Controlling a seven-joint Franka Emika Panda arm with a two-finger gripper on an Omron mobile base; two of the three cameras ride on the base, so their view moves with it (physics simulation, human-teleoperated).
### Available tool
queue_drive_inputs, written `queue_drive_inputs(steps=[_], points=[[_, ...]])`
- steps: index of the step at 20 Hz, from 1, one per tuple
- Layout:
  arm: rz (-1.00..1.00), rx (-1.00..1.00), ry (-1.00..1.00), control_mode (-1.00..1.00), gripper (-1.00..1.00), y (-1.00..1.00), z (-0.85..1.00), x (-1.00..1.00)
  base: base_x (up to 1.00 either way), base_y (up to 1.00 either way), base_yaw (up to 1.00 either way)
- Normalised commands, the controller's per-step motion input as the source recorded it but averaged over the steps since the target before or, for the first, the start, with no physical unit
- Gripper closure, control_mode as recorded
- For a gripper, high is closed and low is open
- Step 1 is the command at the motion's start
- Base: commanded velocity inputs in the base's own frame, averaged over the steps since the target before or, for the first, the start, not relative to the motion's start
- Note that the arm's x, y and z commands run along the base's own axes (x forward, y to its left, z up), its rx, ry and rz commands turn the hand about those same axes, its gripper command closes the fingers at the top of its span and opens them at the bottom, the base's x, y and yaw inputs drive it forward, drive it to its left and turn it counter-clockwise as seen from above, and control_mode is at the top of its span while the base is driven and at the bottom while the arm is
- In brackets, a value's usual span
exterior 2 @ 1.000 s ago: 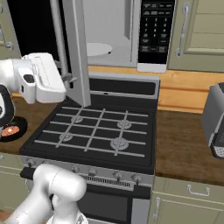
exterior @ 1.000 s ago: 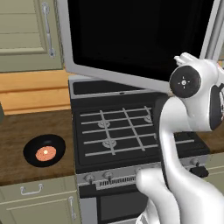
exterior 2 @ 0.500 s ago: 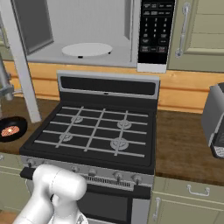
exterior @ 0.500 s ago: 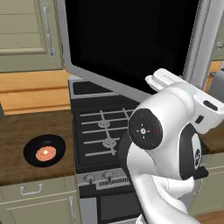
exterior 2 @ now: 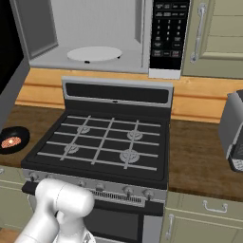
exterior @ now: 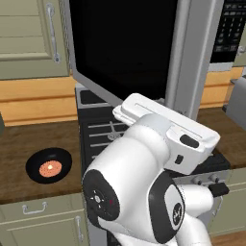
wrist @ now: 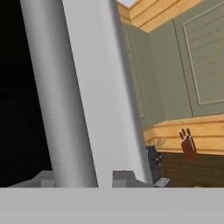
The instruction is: Open the microwave, place the bowl with waffle inside the microwave, then close the microwave door and turn it on.
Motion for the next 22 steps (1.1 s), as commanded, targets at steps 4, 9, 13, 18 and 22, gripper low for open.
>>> queue_drive_inputs(steps=[4,9,13,18,22], points=[[0.0,-0.01,0.0,-1.0,1.0,0.16,-0.01,0.0,0.0,0.0,0.0],[0.0,-0.01,0.0,-1.0,-1.0,0.22,-0.01,0.0,0.0,0.0,0.0],[-0.02,0.0,0.0,-1.0,-1.0,0.17,0.0,-0.06,0.0,0.0,0.0],[-0.18,0.0,0.0,-1.0,-1.0,0.0,0.0,-0.59,0.0,0.0,0.0],[-0.07,0.03,0.0,-1.0,-1.0,0.0,0.0,-0.8,0.0,0.0,0.0]])
